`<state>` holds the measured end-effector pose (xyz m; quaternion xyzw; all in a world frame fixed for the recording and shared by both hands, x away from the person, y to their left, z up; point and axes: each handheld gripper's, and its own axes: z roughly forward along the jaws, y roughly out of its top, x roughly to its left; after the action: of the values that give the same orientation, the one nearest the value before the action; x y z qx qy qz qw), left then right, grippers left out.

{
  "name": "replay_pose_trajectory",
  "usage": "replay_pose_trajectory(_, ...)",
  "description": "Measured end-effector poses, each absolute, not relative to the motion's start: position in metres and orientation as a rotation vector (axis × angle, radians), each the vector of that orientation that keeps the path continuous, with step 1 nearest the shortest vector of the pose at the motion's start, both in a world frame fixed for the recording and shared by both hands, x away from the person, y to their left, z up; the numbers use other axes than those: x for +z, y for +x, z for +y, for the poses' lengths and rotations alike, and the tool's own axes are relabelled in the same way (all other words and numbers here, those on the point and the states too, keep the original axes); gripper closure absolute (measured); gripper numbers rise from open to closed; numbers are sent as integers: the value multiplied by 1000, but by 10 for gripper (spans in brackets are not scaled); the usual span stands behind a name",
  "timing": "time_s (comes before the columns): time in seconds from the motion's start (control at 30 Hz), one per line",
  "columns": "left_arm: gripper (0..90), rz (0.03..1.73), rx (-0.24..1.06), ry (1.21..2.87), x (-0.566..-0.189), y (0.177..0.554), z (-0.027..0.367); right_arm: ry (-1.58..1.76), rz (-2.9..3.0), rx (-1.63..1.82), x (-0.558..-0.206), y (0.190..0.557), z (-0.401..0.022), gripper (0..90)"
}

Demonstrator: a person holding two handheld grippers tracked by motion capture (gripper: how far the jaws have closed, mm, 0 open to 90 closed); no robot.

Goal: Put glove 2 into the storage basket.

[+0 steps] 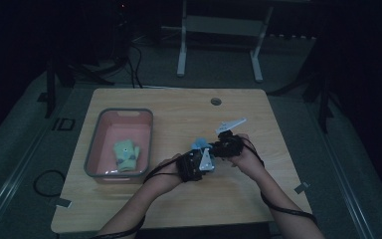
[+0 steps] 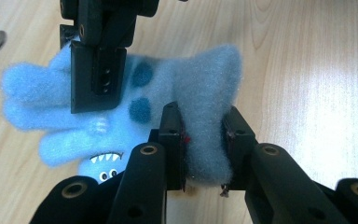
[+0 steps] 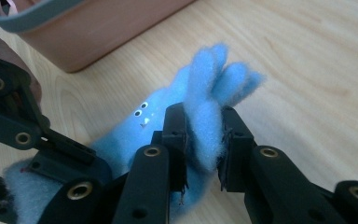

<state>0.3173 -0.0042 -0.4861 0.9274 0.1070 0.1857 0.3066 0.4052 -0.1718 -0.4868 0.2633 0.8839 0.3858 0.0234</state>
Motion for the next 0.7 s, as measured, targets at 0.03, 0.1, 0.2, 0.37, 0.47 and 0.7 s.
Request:
replay_pose_trajectory(0.03,752,286,499,2455,-483,317,-3,816,2734,1200,-484,405,-170,757)
replay_pose_trajectory(0.1,752,287,504,2454,-480,317,-1,806,2731,1203,-481,406,-168,757)
replay_pose_trajectory(0.2,753,282,513,2462,-470,315,6,802,2735,1223,-472,407,-162,757)
replay_pose_trajectory(0.37,753,290,540,2469,-459,313,15,761,2741,1237,-462,408,-151,757)
replay_pose_trajectory(0.47,753,297,553,2475,-454,313,21,736,2736,1237,-456,408,-144,757)
replay_pose_trajectory(0.7,753,330,582,2473,-443,313,41,682,2748,1260,-444,411,-122,756)
